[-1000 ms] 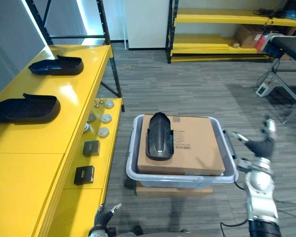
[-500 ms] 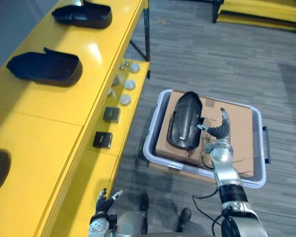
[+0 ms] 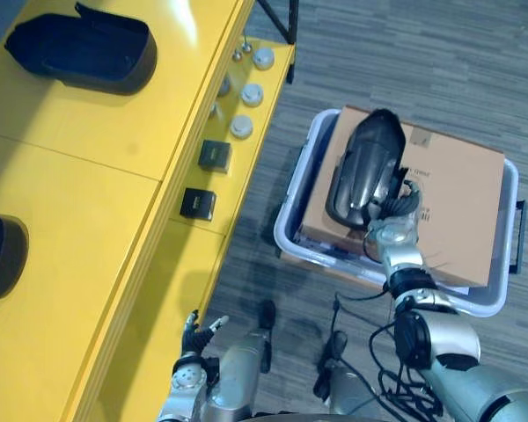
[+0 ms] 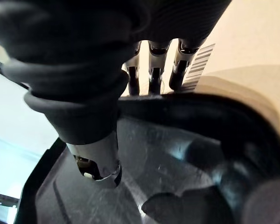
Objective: Walk over and take plastic housings, then place them on the shelf
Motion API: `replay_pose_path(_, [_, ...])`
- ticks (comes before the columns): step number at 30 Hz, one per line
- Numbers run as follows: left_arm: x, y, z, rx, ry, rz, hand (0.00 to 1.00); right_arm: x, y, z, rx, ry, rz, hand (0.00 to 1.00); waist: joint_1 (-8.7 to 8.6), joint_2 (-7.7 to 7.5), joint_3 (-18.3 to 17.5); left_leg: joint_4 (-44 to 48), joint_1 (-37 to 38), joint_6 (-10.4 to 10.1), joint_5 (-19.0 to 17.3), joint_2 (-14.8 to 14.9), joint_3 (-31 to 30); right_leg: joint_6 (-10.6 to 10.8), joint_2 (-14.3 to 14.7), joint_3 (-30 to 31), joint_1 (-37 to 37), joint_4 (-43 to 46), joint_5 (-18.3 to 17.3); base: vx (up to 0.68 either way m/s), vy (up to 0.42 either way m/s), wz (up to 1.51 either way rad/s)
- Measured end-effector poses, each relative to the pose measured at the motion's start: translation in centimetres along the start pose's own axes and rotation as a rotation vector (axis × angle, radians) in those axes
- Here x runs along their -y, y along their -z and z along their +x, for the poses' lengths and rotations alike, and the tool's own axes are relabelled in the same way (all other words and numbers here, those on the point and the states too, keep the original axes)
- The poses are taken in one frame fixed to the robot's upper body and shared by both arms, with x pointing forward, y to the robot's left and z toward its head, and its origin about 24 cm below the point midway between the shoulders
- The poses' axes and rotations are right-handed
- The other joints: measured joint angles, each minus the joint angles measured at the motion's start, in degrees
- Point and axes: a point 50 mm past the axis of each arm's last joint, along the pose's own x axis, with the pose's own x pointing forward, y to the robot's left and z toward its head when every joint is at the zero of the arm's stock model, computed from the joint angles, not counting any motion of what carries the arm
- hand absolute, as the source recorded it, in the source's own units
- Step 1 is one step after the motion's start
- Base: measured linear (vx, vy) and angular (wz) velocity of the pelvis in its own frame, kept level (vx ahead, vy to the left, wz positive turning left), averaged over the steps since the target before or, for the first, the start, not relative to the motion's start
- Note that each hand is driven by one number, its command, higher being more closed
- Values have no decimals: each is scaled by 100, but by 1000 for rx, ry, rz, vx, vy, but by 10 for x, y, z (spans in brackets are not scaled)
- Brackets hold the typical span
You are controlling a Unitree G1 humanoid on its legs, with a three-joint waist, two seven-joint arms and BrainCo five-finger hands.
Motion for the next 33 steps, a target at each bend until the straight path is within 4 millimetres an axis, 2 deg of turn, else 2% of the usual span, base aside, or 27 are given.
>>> replay_pose_path(4, [1, 0, 0, -2, -3, -13, 0, 0, -6, 2, -6, -5, 47, 100, -1, -34, 62, 10, -7, 0, 1, 34, 27, -11, 33, 41, -27, -5, 5, 11, 1, -6])
replay_pose_path(9, [-1, 1, 2, -18, -22, -32, 0, -19, -9, -10, 9, -71, 77, 100, -17, -78, 85, -166, 93, -43, 31, 118, 125, -159, 117, 176, -79, -82, 109, 31, -10, -18])
replay_pose_path(10, [-3, 1, 2, -21, -27, -36, 0, -22, -7, -15, 23, -86, 87, 100, -17, -124, 110, -217, 175, -54, 37, 134, 163, -180, 128, 221, -29, -104, 126, 46, -3, -12])
replay_pose_path(12, [-5, 2, 3, -25, -35, -44, 0, -26, 1, -23, 17, -112, 96, 100, -11, -164, 128, -308, 318, -58, 39, 154, 184, -215, 137, 267, 67, -121, 152, 51, 5, -7])
replay_pose_path(15, [-5, 3, 2, -35, -34, -42, 0, -29, 25, -41, 7, -143, 78, 100, -28, -187, 115, -520, 597, -111, 76, 169, 186, -258, 133, 270, 222, -116, 195, 51, 20, -2])
replay_pose_path(18, [-5, 4, 2, -40, -32, -39, 0, -19, 34, -48, 22, -118, 72, 100, -105, -198, 107, -578, 701, -114, 79, 159, 171, -195, 130, 260, 300, -116, 234, 36, 20, 2])
replay_pose_path(22, [-8, 8, 0, -51, -31, -29, 0, -4, 35, -51, 65, -65, 64, 100, -202, -334, -10, -614, 781, -213, 144, 147, 145, -119, 115, 243, 386, -126, 276, 23, 11, 4])
replay_pose_path(25, [-8, 7, -5, -27, -16, -26, 0, 10, 38, -54, 85, -15, 53, 100, -261, -370, -306, -692, 841, -223, 154, 150, 99, -80, 115, 213, 424, -130, 249, 9, -12, 6])
replay_pose_path(26, [-7, 6, -8, -13, -14, -34, 0, 14, 37, -56, 96, 7, 68, 100, -307, -370, -467, -768, 870, -338, 231, 146, 78, -75, 121, 150, 430, -130, 246, 7, -26, 9])
replay_pose_path(27, [-7, 5, -9, -9, -13, -35, 0, 15, 37, -57, 97, 16, 68, 100, -308, -372, -489, -777, 878, -347, 237, 147, 79, -76, 121, 137, 432, -131, 247, -5, -33, 2])
replay_pose_path(29, [-4, 0, -11, 22, -6, -47, 0, 21, 40, -60, 112, 38, 49, 100, -301, -345, -589, -778, 955, -351, 239, 179, 79, -77, 138, 128, 518, -163, 239, -42, -27, -5])
replay_pose_path(33, [0, -18, -12, 96, 2, -72, 0, 34, 33, -67, 180, 80, 51, 100, -304, -347, -683, -810, 955, -309, 263, 157, 91, -70, 143, 137, 534, -247, 106, -88, -36, -7])
